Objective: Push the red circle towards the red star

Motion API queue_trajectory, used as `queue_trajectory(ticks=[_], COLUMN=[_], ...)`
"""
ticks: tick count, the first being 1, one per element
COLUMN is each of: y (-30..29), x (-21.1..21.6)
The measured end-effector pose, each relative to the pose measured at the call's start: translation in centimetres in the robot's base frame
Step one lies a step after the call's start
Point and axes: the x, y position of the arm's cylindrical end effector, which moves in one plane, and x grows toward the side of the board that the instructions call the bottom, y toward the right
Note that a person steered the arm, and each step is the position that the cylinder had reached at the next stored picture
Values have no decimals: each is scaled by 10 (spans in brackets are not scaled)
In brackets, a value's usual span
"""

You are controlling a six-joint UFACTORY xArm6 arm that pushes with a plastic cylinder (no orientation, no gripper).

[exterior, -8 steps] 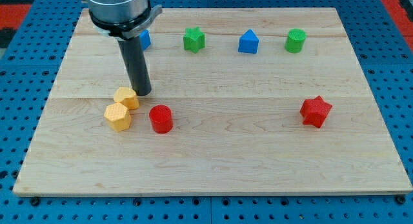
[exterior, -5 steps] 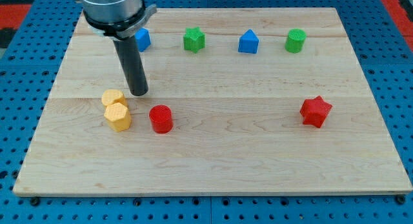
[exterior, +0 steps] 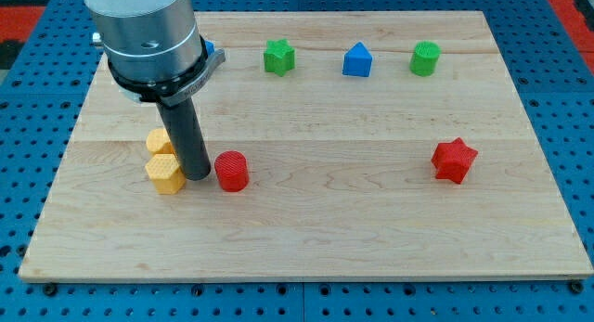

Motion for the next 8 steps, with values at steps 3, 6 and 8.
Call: queue_trajectory(ticks=[3, 6, 8], y=[20, 137, 192], x=[4, 1, 1])
